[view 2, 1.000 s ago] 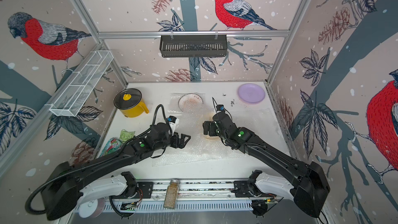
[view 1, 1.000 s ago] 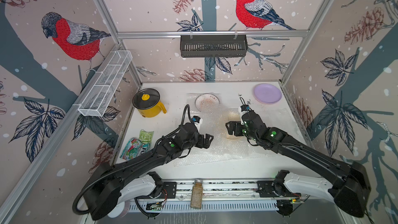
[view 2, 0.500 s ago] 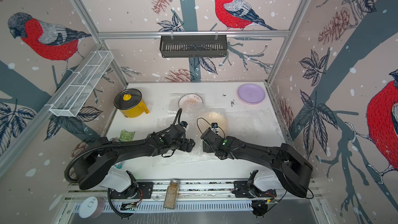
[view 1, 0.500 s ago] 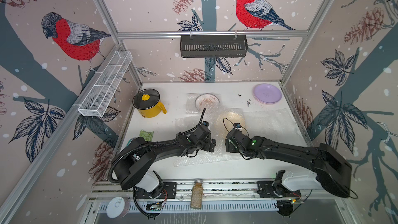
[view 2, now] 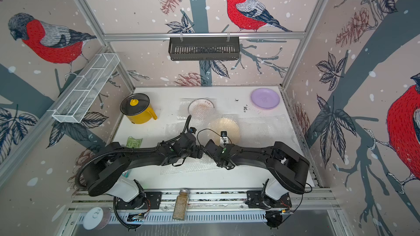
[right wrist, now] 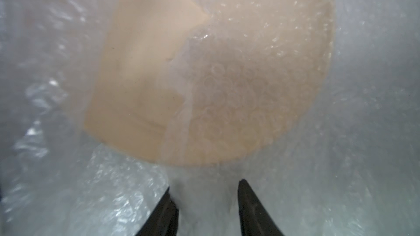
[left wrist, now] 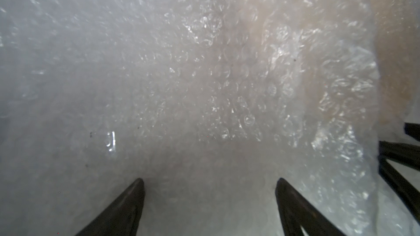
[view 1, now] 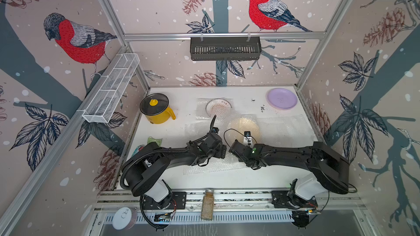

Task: Unpack dinner plates from bubble wrap
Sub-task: Unwrap the bubble wrap.

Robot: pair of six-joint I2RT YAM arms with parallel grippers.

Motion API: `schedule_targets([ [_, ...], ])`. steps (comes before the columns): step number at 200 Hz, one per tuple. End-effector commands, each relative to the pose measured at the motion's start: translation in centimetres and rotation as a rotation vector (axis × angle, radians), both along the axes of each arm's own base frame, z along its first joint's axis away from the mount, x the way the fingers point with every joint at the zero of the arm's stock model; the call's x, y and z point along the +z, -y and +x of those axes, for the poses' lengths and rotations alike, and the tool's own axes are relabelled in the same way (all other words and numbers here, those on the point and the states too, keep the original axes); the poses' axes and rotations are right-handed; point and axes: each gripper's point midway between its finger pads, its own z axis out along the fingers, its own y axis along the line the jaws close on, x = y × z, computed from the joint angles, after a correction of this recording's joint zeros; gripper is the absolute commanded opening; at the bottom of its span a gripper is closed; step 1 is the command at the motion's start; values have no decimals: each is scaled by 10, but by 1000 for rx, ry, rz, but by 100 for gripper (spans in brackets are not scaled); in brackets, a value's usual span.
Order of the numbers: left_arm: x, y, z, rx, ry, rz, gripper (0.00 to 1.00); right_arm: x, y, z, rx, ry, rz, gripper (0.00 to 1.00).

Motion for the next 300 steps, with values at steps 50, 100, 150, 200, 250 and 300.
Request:
schedule_targets([
  [50, -3, -28, -5, 96, -65, 24, 72, 37, 12, -5, -14, 75, 6, 12],
  [100, 13, -57, 15, 233, -27, 22, 24, 73, 49, 5, -85, 161, 80, 6],
  [150, 47, -73, 26, 294, 21, -35, 0, 101, 99, 25, -184, 272, 284, 6],
  [200, 102, -124, 24, 491, 152, -64, 0, 117, 168, 31, -371, 367, 331, 7],
  [250, 131, -201, 9, 736, 272, -161, 0, 101, 205, 36, -551, 372, 379, 8],
  [300, 90, -233, 3, 869, 157, -209, 0, 77, 235, 34, -694, 357, 466, 14],
])
